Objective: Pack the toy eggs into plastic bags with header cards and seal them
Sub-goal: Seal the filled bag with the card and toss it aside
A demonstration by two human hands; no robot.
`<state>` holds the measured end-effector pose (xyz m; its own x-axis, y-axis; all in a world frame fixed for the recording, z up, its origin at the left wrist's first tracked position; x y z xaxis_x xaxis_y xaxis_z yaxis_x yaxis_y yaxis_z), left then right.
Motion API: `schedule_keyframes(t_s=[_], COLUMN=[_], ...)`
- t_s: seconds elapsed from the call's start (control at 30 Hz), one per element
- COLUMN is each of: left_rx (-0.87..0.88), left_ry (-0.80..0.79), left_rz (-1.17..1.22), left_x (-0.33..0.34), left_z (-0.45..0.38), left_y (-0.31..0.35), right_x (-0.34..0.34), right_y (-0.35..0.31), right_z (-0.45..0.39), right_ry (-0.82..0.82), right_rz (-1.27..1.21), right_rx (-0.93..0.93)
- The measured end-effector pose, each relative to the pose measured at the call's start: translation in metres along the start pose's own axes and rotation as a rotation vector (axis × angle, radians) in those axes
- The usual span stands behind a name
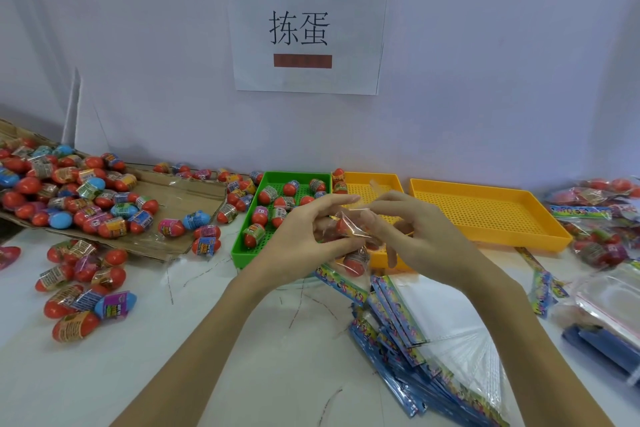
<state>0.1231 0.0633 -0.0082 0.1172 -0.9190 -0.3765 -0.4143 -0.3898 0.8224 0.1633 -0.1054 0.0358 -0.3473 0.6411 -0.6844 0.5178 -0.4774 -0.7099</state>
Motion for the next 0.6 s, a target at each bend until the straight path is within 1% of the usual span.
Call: schedule_keyframes(t_s=[0.2, 0.33, 0.5, 0.6], left_rx=[0.015, 0.029, 0.067, 0.080], left_ry=[0.020, 0.021, 0.066, 0.091], left_rz=[-0.030, -0.030, -0.035, -0.043], left_x=[-0.0012, -0.0004, -0.0038, -0.0047], left_z=[-0.0001, -0.0002, 0.0008, 0.0008], left_y=[0.0007, 0.0021, 0.0062, 0.0063], right_x=[0.0028, 0.0067, 0.0080, 0.0084], right_y=[0.0025, 0.0067, 0.0088, 0.0073], right_z=[0.0008, -0.0018, -0.0036, -0.0035], right_ry=[0.000, -0.037, -0.078, -0.063], right_rz=[-0.013, -0.053, -0.117, -0.102], right_rx=[-0.016, -0.002, 0.042, 0.043])
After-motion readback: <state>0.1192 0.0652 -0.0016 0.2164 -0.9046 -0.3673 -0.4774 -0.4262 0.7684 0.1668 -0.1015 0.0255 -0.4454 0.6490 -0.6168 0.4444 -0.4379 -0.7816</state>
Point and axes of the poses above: each hand's wrist, its own z-axis away from the middle knuckle, its own x-axis out of the palm, y = z × x, the point moved 5 cm from there along -z, towards the middle knuckle, and after that the axes turned 9 degrees about x, right-handed, at the moved point
